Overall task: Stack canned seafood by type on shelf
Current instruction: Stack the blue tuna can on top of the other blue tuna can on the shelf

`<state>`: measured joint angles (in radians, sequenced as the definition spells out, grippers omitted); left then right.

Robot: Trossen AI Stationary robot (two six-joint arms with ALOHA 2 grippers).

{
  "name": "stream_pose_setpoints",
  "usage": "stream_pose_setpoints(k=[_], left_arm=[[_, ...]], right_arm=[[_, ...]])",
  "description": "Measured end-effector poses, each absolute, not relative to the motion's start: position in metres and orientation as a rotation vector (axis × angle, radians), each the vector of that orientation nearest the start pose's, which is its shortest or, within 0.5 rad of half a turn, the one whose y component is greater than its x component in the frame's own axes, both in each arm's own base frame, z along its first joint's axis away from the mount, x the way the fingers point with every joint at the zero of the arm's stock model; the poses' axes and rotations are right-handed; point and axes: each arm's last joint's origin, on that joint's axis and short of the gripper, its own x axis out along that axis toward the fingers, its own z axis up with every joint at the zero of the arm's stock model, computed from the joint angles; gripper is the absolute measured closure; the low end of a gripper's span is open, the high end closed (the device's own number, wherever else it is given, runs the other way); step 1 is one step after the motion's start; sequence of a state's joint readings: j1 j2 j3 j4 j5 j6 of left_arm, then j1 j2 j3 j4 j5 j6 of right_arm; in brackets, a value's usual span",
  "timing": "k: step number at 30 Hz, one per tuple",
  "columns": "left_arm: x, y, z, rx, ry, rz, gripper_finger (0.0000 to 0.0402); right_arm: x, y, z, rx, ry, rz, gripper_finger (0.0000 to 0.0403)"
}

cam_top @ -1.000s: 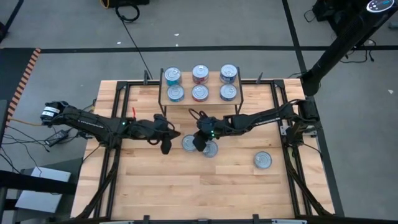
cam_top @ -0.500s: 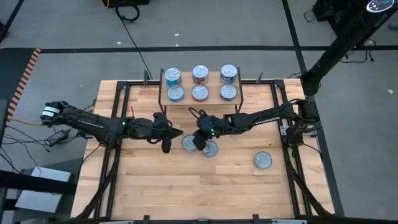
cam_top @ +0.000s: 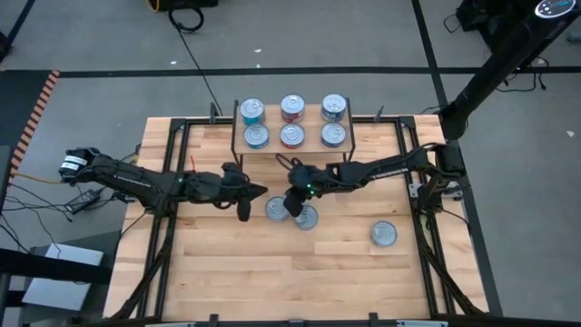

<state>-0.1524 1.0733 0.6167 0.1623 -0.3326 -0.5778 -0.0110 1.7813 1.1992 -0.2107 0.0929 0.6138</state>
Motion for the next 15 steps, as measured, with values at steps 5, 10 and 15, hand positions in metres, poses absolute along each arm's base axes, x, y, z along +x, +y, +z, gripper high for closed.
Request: stream_pose_setpoints(k=[5,10,15], left_arm=[[0.230,-0.024,0.255,-0.497,0.207,0.291,0.0391],[0.230,-0.024,0.255,-0.498,0.198,0.290,0.0391],[0.232,-0.023,0.255,-0.495,0.182,0.324,0.0391]], right_arm=[[0.376,-0.018,0.202,0.591,0.780,-0.352,0.0326],[0.373,-0.023,0.195,0.622,0.790,-0.321,0.0320],[0.372,-0.023,0.184,0.658,0.777,-0.297,0.0320]])
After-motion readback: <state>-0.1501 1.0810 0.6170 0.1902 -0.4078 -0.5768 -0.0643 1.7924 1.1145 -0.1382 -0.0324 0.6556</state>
